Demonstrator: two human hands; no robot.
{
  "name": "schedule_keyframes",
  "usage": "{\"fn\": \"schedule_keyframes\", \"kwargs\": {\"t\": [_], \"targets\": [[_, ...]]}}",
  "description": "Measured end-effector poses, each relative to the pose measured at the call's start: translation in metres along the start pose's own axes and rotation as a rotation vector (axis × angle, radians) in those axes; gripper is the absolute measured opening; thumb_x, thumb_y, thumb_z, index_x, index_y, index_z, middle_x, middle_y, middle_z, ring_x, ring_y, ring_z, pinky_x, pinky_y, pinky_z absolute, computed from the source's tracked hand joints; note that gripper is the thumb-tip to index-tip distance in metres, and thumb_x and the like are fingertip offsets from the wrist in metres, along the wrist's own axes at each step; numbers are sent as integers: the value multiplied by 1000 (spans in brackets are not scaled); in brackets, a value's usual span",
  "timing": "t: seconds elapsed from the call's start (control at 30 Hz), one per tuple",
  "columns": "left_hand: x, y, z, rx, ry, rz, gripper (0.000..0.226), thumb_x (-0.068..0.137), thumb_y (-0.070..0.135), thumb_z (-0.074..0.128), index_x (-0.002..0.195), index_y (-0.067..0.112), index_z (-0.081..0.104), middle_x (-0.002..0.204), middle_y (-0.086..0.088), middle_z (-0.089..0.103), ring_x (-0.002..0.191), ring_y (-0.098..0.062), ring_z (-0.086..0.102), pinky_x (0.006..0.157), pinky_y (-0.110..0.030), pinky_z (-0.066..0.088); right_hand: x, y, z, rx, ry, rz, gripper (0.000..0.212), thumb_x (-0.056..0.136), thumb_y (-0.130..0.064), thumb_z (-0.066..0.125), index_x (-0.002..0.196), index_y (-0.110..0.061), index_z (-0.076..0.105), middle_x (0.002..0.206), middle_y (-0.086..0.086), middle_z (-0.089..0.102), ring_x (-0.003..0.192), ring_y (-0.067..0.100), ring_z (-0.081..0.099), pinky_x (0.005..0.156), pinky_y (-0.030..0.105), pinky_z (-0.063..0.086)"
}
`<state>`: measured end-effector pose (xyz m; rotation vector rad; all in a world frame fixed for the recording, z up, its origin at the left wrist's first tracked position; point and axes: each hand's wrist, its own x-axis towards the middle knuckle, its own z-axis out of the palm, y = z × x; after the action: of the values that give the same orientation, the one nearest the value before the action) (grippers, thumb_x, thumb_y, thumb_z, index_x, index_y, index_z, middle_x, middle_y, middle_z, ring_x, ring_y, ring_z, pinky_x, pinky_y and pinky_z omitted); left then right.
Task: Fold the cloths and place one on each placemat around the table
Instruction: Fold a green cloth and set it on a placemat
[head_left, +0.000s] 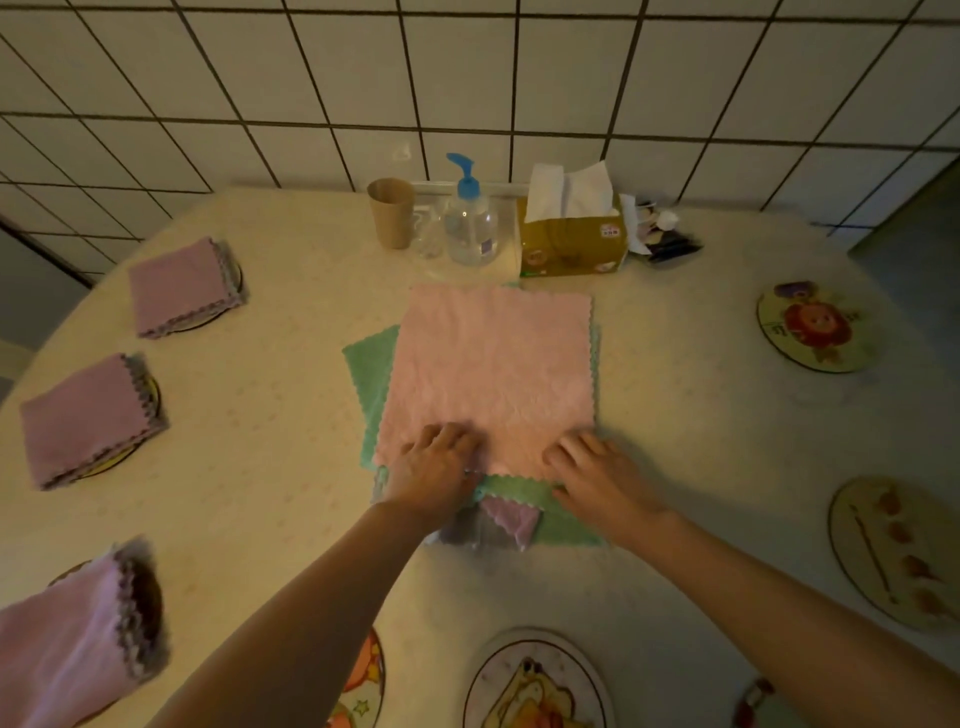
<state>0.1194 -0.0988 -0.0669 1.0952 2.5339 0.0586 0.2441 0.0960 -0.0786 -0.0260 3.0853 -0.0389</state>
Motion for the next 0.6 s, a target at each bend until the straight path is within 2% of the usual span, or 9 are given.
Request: {"fn": "schedule_keyframes", "kwargs": {"t": [0.07, 0.13, 0.2, 0.3, 0.37, 0.47, 0.53, 0.6], "targets": [[4, 4, -2, 28, -11, -18, 56, 91, 49, 46, 143, 31, 33, 147, 3, 35, 132, -27, 33, 98, -44, 42, 2, 3, 1, -5, 10, -16, 31, 53, -12, 71, 81, -19, 58, 83, 0, 58, 78, 24, 59, 57, 33, 44], [7, 5, -4, 41, -27, -27, 60, 89, 52, 49, 142, 30, 33, 145, 2, 35, 130, -29, 34, 97, -46, 44, 9, 6, -1, 5, 52, -24, 26, 54, -9, 67, 77, -19, 60, 79, -1, 58, 75, 23, 58, 57, 32, 43], [9, 6, -3, 55, -29, -31, 64, 87, 56, 50, 143, 30, 31, 145, 2, 35, 130, -30, 33, 97, -47, 44, 18, 9, -8, 43, 95, -14, 16, 62, -11, 62, 76, -18, 61, 77, -2, 60, 74, 23, 59, 60, 33, 42], [15, 5, -4, 53, -8, -52, 60, 88, 56, 48, 141, 33, 33, 140, 2, 38, 125, -28, 37, 93, -45, 45, 34, 17, -26, 163, 194, 34, 10, 81, -15, 52, 87, -16, 60, 83, -2, 64, 76, 21, 60, 65, 33, 46], [19, -2, -6, 38, 57, -95, 51, 91, 47, 48, 138, 29, 40, 134, 1, 44, 118, -26, 43, 89, -42, 46, 45, 22, -45, 229, 273, 56, 15, 88, -16, 46, 94, -14, 60, 88, -1, 64, 78, 19, 59, 66, 30, 46], [21, -26, -18, -37, 203, -223, 41, 86, 19, 57, 127, 22, 57, 128, -2, 52, 113, -29, 46, 88, -41, 46, 55, 27, -74, 313, 382, 81, 15, 92, -16, 47, 99, -13, 60, 95, -1, 63, 84, 16, 57, 61, 27, 48], [21, -45, -31, -161, 326, -310, 42, 82, 4, 55, 121, 18, 64, 127, -6, 57, 114, -33, 46, 90, -43, 47, 55, 27, -84, 328, 413, 104, 14, 94, -16, 48, 101, -14, 60, 98, -1, 62, 86, 17, 57, 59, 32, 51], [23, -59, -47, -326, 435, -315, 42, 83, -2, 52, 120, 13, 66, 129, -12, 58, 115, -36, 50, 97, -41, 44, 54, 24, -89, 316, 419, 161, 13, 95, -17, 48, 102, -14, 58, 99, 1, 62, 83, 22, 59, 57, 37, 51]]}}
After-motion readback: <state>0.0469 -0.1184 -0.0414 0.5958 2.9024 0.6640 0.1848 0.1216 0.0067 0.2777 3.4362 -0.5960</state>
